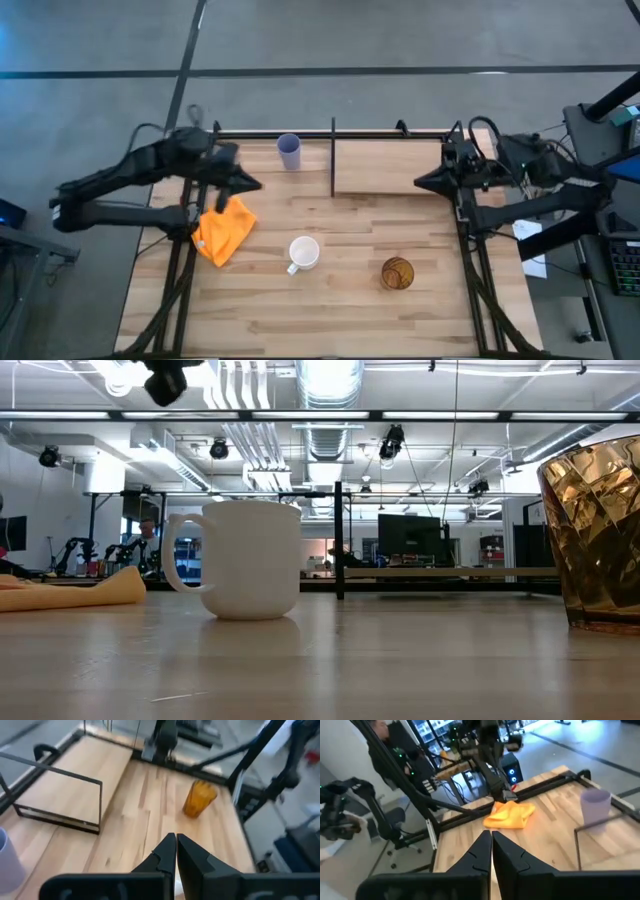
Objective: Stack small to large cups/mugs on shelf
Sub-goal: Put the white mug on the shelf
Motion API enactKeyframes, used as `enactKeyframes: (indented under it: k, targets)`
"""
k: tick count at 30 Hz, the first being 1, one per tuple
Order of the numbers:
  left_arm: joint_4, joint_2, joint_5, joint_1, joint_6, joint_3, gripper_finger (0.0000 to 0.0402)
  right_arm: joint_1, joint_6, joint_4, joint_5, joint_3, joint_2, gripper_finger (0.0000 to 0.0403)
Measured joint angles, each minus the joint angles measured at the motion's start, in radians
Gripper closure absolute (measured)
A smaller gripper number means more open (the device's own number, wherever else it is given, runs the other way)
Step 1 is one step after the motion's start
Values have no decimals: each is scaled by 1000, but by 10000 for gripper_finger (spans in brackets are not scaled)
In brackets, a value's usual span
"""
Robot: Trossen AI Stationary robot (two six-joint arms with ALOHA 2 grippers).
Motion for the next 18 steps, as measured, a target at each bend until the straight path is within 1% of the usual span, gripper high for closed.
enactKeyframes:
  k: [4,7,9,12,14,18]
  targets:
    - [-6,95,-1,-4,74,73,402,0,-1,3,3,179,142,394]
    - [-2,132,0,-5,83,134,402,0,-2,-4,3,308,235,394]
    - [-16,162,5,-7,79,157,402,0,-61,-3,4,387,287,394]
    - [-54,201,31,-20,76,170,402,0,-141,-113,-23,492,347,394]
    - [-68,215,53,-42,76,181,402,9,-140,-209,-24,540,380,394]
    - [-112,250,60,-107,76,184,402,25,24,-392,-28,583,425,394]
